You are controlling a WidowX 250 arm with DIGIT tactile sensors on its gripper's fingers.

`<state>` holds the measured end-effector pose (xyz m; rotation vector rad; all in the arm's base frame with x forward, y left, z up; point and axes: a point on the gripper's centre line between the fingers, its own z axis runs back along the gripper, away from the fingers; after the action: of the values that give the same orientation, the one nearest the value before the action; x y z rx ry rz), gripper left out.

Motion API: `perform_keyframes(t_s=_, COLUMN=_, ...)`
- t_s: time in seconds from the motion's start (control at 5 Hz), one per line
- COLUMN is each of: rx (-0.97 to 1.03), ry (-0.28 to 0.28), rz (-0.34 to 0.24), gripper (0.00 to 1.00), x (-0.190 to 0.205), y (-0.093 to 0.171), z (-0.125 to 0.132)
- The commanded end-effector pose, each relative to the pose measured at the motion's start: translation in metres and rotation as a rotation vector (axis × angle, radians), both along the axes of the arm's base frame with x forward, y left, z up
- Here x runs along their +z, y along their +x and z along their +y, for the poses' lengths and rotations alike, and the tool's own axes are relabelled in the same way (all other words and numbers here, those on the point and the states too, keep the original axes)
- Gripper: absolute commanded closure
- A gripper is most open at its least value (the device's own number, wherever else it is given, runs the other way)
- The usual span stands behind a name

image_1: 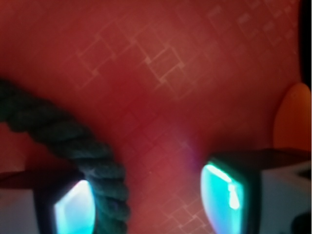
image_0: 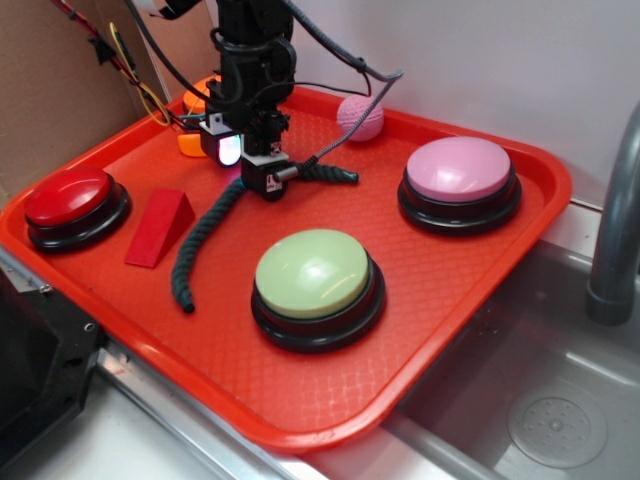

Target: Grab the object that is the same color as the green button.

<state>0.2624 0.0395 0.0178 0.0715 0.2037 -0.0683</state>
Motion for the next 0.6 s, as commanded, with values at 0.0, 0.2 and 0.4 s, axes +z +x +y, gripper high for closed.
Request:
perform_keyframes(t_s=0.0, rx=0.049, ry=0.055, rz=0.004, gripper=1.0, x=0.0, y=-0.003, z=0.009)
perform_keyframes(t_s=0.2, rx=0.063, ry=0.061, rz=0.002, gripper=1.0, x=0.006, y=-0.004, z=0.008)
perform_keyframes(t_s=0.4, rx=0.105, ry=0.088, rz=0.024, gripper=1.0, x=0.027, y=-0.008, z=0.005)
